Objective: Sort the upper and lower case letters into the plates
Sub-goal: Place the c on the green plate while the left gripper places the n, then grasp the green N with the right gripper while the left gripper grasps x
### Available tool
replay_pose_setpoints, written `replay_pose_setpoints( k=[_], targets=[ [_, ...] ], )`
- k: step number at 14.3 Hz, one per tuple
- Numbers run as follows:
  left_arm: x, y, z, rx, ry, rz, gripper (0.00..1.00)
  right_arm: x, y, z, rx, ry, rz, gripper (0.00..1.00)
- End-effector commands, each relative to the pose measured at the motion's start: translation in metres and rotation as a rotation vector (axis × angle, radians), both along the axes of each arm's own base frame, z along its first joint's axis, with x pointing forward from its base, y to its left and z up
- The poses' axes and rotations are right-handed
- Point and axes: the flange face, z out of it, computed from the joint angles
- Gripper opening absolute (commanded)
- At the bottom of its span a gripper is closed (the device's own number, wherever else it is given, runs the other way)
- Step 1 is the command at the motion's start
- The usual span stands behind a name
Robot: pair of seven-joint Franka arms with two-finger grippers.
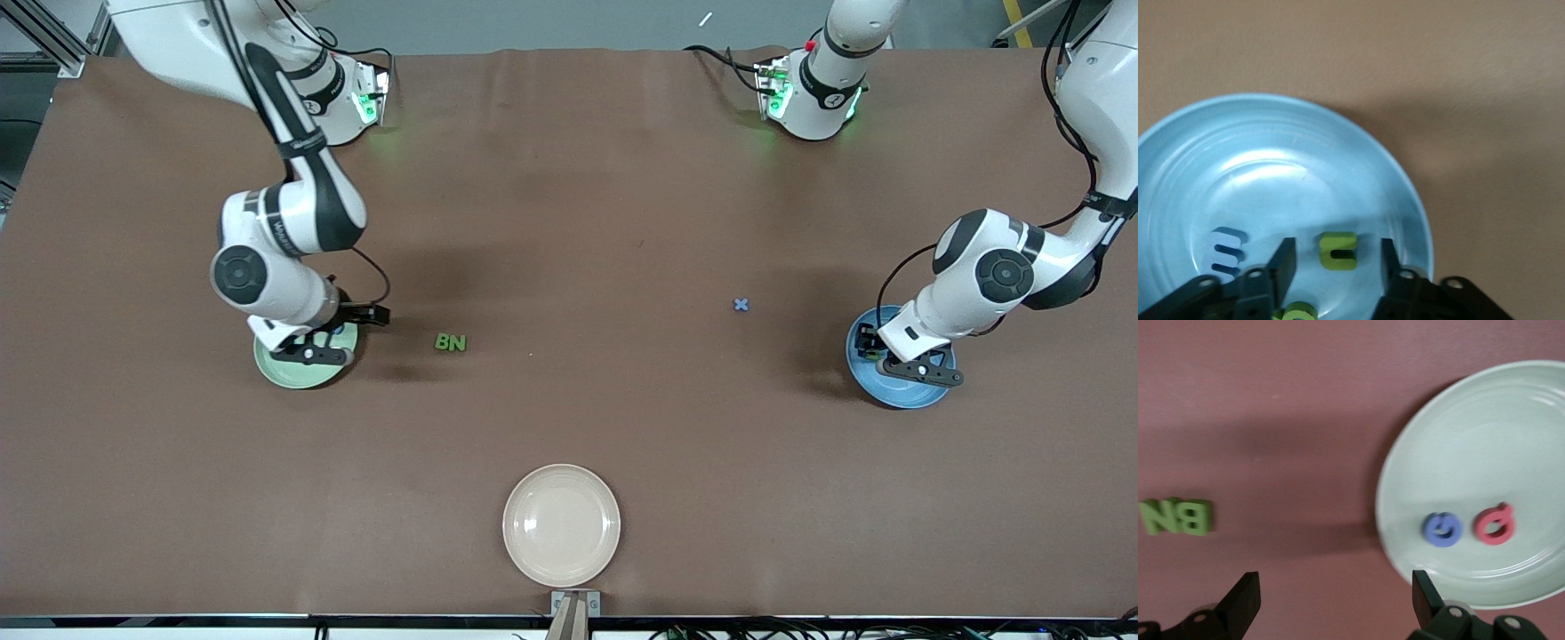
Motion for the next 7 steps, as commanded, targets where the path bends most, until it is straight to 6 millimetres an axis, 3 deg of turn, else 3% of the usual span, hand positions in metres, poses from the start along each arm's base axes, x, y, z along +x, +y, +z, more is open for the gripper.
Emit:
replay_pose_setpoints(
  k=[1, 5, 7],
  targets=[
    [0.009, -0.024, 0.033, 0.029, -0.001, -0.018, 0.99, 0.001, 0.039, 0.006, -0.004, -0.021, -0.070, 1.00],
    [0.005, -0.080, 0.074, -0.022, 0.031, 0.096, 0.99, 0.009, 0.052, -0.013, 0.009, -0.059, -0.268, 1.00],
    [-0.004, -0.116, 0.074, -0.029, 0.041, 0.167, 0.99, 0.000, 0.082, -0.011, 0.006, -0.045, -0.528, 1.00]
  ],
)
